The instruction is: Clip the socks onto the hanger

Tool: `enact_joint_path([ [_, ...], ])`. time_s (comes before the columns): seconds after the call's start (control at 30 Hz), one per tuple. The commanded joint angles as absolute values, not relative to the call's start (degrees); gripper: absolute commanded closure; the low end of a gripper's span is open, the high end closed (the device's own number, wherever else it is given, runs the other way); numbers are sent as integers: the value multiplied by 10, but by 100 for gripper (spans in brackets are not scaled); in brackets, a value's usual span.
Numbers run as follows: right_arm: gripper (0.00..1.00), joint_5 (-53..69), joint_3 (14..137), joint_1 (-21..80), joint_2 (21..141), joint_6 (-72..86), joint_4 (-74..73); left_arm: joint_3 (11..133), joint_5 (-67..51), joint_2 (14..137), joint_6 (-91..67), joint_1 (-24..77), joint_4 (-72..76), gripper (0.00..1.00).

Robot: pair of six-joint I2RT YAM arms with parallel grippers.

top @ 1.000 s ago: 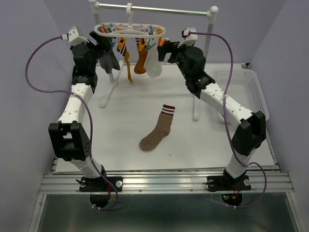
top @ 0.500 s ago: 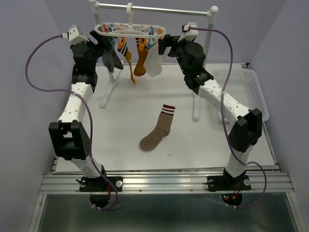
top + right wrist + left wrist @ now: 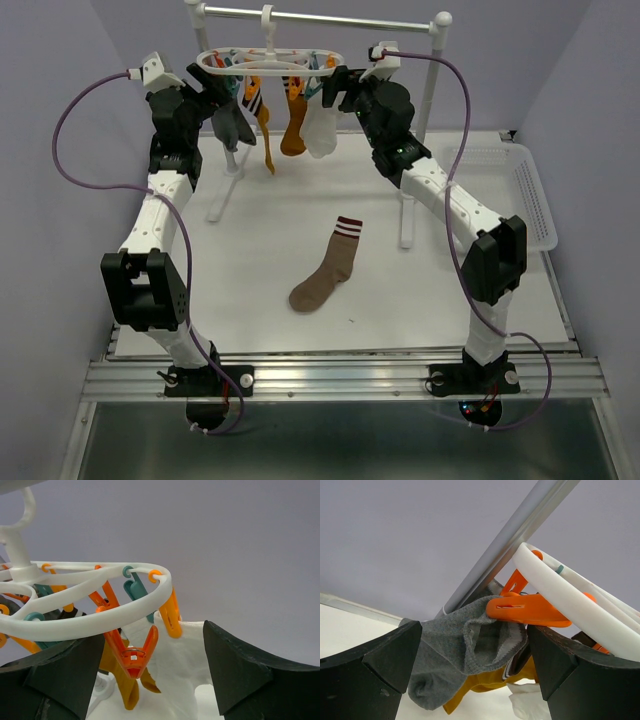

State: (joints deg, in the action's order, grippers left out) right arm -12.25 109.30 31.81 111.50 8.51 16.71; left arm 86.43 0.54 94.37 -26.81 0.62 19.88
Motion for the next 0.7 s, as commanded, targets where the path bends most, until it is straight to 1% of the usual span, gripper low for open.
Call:
enact_joint_path([
  [0.0, 22, -101, 1117, 314, 1114, 120, 214, 891, 8, 924, -257, 4, 225, 1],
  [0.17, 31, -104, 1112, 314, 1108, 120, 228, 889, 8, 923, -256, 4, 224, 1],
  [0.33, 37, -103, 1108, 314, 1105, 114, 229, 891, 7, 925, -256, 4, 223, 1],
  [0.4, 42, -102, 1107, 314, 1104, 114, 229, 892, 6, 926, -256, 4, 223, 1],
  [0.53, 48, -99, 1109, 314, 1103, 112, 233, 893, 5, 928, -257, 4, 223, 1],
  [0.67, 50, -107, 1112, 314, 1101, 110, 231, 895, 4, 931, -256, 4, 220, 1],
])
